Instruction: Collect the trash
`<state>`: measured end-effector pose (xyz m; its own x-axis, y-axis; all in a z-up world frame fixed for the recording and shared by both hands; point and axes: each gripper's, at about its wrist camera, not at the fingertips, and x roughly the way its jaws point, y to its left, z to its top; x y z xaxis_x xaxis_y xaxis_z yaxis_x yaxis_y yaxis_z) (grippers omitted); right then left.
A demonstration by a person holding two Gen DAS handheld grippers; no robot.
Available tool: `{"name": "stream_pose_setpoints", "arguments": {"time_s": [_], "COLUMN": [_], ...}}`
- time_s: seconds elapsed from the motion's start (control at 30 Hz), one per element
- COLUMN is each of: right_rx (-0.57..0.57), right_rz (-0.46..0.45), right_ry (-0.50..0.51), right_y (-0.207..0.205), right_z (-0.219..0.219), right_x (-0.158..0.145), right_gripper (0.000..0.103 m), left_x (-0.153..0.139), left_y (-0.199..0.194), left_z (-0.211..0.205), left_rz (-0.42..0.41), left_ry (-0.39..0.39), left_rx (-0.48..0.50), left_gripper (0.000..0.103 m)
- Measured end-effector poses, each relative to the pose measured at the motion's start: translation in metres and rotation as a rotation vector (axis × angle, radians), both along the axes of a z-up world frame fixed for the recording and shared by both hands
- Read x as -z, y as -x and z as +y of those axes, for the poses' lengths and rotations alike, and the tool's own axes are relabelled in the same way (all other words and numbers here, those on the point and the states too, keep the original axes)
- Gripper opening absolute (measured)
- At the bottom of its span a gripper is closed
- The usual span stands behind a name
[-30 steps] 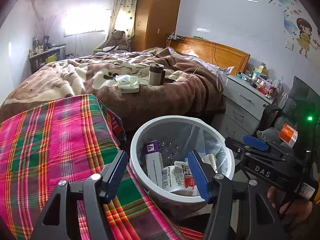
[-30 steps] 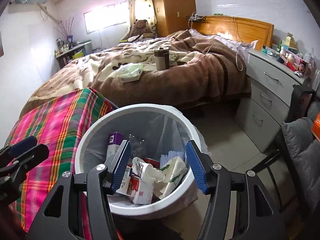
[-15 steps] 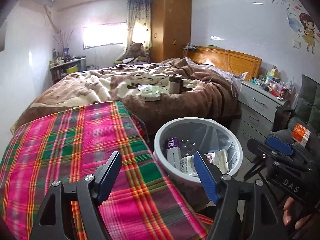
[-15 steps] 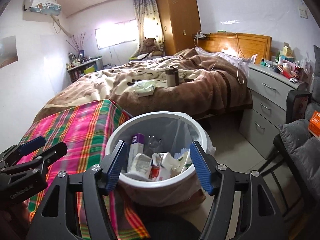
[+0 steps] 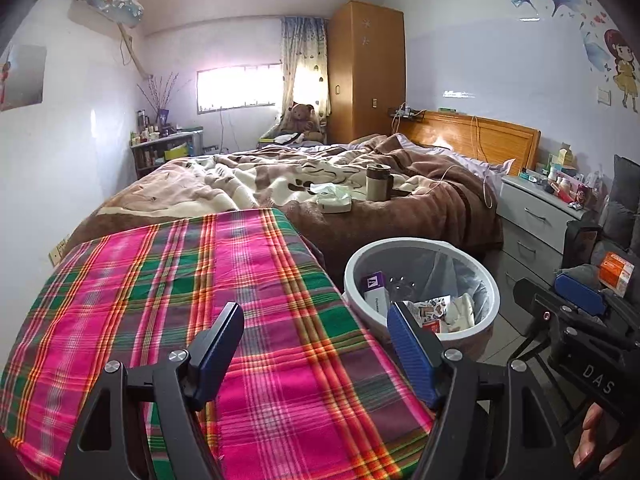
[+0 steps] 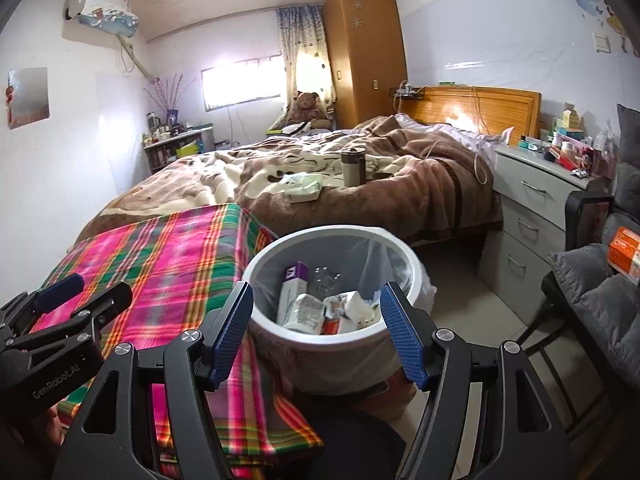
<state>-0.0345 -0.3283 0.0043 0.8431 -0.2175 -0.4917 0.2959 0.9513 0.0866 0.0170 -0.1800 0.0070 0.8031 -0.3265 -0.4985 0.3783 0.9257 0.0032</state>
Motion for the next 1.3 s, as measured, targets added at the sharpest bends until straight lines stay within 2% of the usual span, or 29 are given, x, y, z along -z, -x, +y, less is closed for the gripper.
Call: {"name": "stream_pose_setpoints", "arguments": {"time_s": [0.27, 1.3], "right_rx": [0.001, 0.011], "right_rz": [-0.014, -0.011], "right_ry": [0.01, -0.003], "right_y": [0.006, 0.007], "right_z": [0.007, 0.009], "right_x": [0.0, 0.0], "right_gripper": [0.068, 0.068], "left_x": [-0.002, -0.004], "left_y": [0.007, 0.008], "left_z": [0.013, 0.019], "left_rz": [-0.01, -0.017], "left_ry": [0.029, 0.022], "left_rx": [-0.021, -0.031], "left_gripper": [0.074, 0.074]}}
